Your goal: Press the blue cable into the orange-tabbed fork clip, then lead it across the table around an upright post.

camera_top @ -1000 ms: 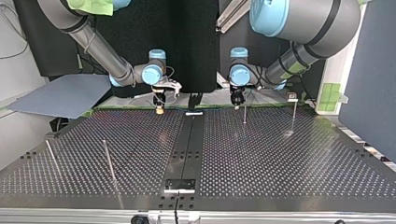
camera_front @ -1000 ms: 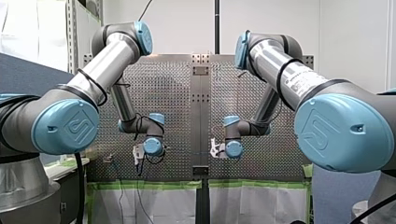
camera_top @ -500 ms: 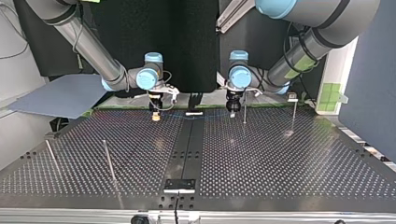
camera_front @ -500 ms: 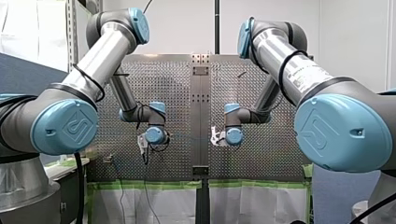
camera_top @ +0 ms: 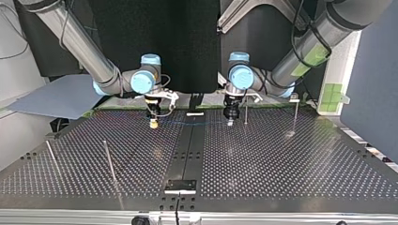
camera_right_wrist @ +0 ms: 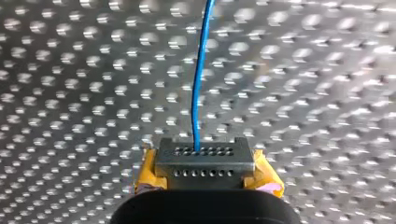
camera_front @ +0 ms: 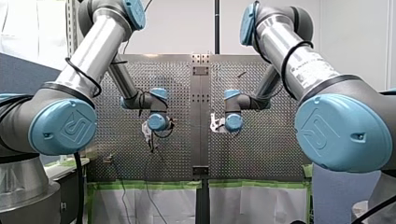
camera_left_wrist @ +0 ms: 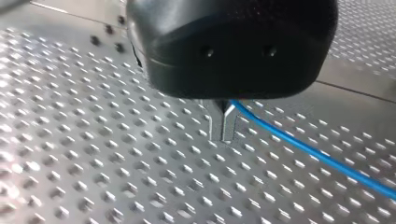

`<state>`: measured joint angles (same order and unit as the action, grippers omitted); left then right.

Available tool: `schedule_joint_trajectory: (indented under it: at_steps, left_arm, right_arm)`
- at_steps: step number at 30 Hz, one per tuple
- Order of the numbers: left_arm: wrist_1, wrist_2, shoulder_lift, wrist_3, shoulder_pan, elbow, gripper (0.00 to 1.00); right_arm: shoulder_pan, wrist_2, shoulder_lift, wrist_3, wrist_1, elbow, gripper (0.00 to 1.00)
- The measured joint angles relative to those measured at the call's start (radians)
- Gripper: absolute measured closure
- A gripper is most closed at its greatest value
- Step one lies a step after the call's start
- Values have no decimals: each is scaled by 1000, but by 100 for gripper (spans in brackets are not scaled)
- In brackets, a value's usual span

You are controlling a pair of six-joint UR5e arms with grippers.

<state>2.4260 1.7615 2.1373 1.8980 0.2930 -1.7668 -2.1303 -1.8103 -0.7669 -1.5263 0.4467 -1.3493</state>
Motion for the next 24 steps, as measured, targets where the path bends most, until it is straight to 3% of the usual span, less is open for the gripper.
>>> schedule_joint_trajectory:
  at_steps: [7, 13, 24]
  left_arm:
    - [2, -4, -62, 19, 6, 0, 100]
    - [3, -4, -79, 36, 21, 0, 100]
    - [2, -22, -99, 81, 31, 2, 100]
  right_arm:
    - [2, 0, -57, 0, -24, 0, 100]
    - [3, 0, -105, 2, -43, 0, 100]
    - [-5, 1, -136, 4, -53, 0, 100]
